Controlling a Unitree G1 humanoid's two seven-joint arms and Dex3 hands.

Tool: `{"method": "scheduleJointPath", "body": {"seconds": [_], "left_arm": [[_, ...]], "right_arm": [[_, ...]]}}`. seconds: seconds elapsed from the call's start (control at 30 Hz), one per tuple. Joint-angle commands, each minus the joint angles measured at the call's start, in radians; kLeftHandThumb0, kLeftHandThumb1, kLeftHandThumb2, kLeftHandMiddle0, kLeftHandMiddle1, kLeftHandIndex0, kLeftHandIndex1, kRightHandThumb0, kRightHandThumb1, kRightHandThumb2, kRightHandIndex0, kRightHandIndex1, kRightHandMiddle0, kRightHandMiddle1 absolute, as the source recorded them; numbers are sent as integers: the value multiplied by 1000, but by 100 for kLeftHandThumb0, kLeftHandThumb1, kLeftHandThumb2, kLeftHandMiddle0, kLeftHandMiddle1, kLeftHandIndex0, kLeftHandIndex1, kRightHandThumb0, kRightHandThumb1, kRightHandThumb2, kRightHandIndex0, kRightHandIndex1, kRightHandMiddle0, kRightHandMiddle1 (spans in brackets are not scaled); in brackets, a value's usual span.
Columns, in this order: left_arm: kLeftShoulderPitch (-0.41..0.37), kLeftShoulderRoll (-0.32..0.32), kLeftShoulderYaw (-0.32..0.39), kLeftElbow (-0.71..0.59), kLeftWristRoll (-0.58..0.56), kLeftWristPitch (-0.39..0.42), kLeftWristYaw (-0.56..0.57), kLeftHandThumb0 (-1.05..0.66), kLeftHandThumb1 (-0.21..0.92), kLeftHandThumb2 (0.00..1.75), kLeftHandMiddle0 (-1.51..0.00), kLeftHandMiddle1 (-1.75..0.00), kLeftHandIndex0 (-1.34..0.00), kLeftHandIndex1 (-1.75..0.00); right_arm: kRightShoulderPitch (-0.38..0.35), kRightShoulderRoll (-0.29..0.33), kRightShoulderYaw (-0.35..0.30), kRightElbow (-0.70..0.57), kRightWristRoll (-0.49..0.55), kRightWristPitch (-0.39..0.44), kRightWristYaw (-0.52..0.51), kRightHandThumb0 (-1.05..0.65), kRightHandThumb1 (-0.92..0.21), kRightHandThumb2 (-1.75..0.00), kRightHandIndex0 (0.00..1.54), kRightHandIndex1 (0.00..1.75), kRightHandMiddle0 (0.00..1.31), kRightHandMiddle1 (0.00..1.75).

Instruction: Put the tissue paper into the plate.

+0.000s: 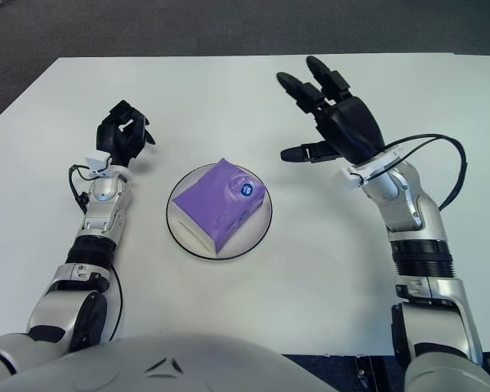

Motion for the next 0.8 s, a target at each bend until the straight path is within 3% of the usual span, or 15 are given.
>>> {"method": "scheduleJointPath", "body": {"seconds": [0.0,0.1,0.2,0.37,0.5,0.67,0.77], "left_arm": [[147,-28,-1,85,-4,-6,-6,-32,92,40,-92,-175,-72,-175],[149,-29,-1,83,-1,-5,-3,-32,92,40,-92,-175,-72,-175],[150,-30,-2,79,1,-3,-1,-32,92,41,-92,-175,-71,-175],[148,-30,-2,78,1,1,1,-33,92,41,-92,-175,-71,-175],[149,-30,-3,75,2,3,2,-33,92,41,-92,-175,-71,-175],[152,-32,-6,68,6,5,4,-33,92,42,-92,-175,-71,-175],[154,-33,-7,65,7,4,4,-33,92,42,-92,-175,-71,-175]], "right_arm": [[39,58,-13,9,106,65,7,-47,-92,-29,16,3,17,2],[101,128,-21,-63,207,189,36,-48,-92,-31,21,3,20,3],[136,179,-32,-108,236,265,13,-48,-92,-32,26,3,27,6],[158,252,-51,-128,280,343,-25,-46,-92,-31,43,4,44,13],[156,292,-63,-129,334,396,-20,-41,-92,-27,56,4,48,20],[156,343,-80,-160,453,538,11,-35,-92,-23,76,4,39,56],[160,373,-90,-176,529,602,21,-32,-92,-19,85,7,40,67]]}}
